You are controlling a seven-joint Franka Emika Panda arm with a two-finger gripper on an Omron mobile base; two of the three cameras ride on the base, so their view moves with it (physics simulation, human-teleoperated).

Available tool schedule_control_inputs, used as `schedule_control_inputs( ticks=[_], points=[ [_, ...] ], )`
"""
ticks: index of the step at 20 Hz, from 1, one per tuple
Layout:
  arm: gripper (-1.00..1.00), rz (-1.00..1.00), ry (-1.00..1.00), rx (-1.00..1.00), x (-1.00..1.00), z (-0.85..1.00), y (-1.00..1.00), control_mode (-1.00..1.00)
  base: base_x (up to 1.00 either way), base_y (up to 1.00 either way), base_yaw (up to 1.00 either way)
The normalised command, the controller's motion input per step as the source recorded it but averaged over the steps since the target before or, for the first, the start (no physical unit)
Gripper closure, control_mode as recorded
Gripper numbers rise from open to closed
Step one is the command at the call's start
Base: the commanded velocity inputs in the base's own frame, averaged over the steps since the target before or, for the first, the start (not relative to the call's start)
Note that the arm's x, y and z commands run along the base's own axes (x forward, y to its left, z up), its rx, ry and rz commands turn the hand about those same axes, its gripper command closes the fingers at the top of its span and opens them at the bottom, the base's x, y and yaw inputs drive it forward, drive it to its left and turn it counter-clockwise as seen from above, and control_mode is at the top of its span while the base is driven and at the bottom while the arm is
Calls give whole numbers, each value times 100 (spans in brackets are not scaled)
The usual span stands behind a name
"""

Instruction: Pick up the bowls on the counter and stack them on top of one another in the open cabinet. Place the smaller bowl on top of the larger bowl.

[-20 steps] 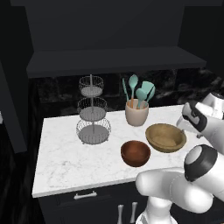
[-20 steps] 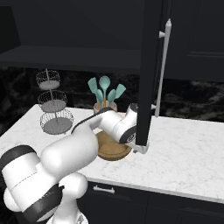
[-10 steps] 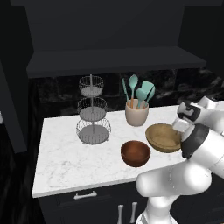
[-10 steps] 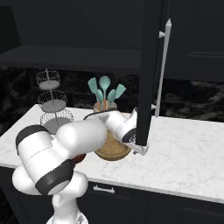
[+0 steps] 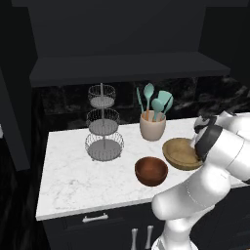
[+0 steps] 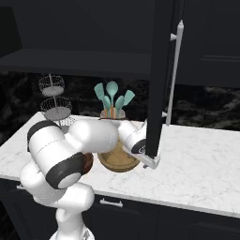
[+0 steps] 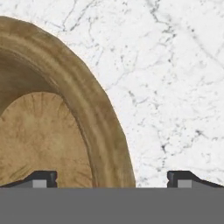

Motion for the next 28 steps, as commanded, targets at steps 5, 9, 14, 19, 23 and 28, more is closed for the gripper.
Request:
schedule_control_inputs(
  ticks=[5, 9, 14, 19, 23, 28],
  points=[
    [100, 0, 0, 0, 0, -35, 2, -100, 0, 0, 0],
    [100, 0, 0, 0, 0, -11, 15, -100, 0, 0, 0],
    [100, 7, 0, -1, 0, -2, 19, -100, 0, 0, 0],
    [100, 1, -7, -2, -24, 2, 25, -100, 0, 0, 0],
    [100, 0, -22, -3, -48, 32, 14, -100, 0, 0, 0],
    [100, 0, -18, -1, -43, 54, 18, -100, 0, 0, 0]
  ],
)
